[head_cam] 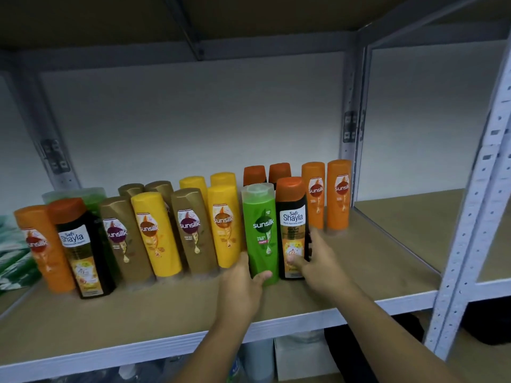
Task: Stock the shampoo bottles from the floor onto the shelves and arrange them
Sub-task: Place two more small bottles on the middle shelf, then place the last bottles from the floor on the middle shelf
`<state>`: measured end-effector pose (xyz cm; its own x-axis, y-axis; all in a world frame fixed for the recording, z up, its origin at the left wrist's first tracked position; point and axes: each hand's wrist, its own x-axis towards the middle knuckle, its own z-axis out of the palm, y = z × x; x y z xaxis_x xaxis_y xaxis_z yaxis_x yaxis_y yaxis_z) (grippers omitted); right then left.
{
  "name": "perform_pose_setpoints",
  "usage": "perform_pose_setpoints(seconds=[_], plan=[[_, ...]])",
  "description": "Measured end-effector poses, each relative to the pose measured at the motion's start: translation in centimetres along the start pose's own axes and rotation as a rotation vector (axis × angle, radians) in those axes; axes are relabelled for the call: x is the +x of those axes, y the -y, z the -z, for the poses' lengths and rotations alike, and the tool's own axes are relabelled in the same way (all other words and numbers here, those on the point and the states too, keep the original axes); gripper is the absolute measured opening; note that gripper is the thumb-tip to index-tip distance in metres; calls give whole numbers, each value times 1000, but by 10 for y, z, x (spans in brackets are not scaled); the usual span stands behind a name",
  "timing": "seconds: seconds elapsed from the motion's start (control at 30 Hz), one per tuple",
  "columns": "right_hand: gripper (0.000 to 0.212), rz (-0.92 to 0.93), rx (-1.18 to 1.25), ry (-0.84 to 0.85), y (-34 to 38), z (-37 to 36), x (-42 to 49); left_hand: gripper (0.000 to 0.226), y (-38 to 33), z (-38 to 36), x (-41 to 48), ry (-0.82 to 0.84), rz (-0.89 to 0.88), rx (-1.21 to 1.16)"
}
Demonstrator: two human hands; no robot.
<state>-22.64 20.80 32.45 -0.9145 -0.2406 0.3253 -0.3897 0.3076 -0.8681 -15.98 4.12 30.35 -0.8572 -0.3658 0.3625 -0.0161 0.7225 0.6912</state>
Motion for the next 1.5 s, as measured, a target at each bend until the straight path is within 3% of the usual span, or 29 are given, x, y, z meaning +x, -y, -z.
perform_pose_setpoints(seconds=[0.37,0.53,0.63,0.73,0.83,0.93,1.07,1.13,1.23,1.3,1.5], plan=[[64,-12,-5,-61,-12,-7,21,37,-5,-25,25,-54,67,38],[53,33,-83,-57,-15,-8,17,23,-2,-23,24,-39,56,83],[47,52,-173,-31,-20,-6,7,22,3,-19,19,-23,15,133],[46,6,-289,7,-22,-7,-9,38,8,-9,7,11,-32,152],[57,-27,-491,67,-21,-11,-25,48,12,4,-9,98,-80,178],[59,12,-795,141,-17,-19,-43,41,16,17,-28,188,-61,283],[80,124,-951,237,-13,-26,-72,48,19,34,-53,220,-145,409],[78,171,-953,282,-7,-26,-88,58,22,41,-67,230,-214,473],[67,177,-900,343,8,-21,-114,47,24,52,-90,270,-278,534],[55,147,-821,374,16,-18,-132,48,23,55,-106,287,-307,502],[55,-20,-760,445,30,-8,-197,48,24,55,-161,462,-258,310]])
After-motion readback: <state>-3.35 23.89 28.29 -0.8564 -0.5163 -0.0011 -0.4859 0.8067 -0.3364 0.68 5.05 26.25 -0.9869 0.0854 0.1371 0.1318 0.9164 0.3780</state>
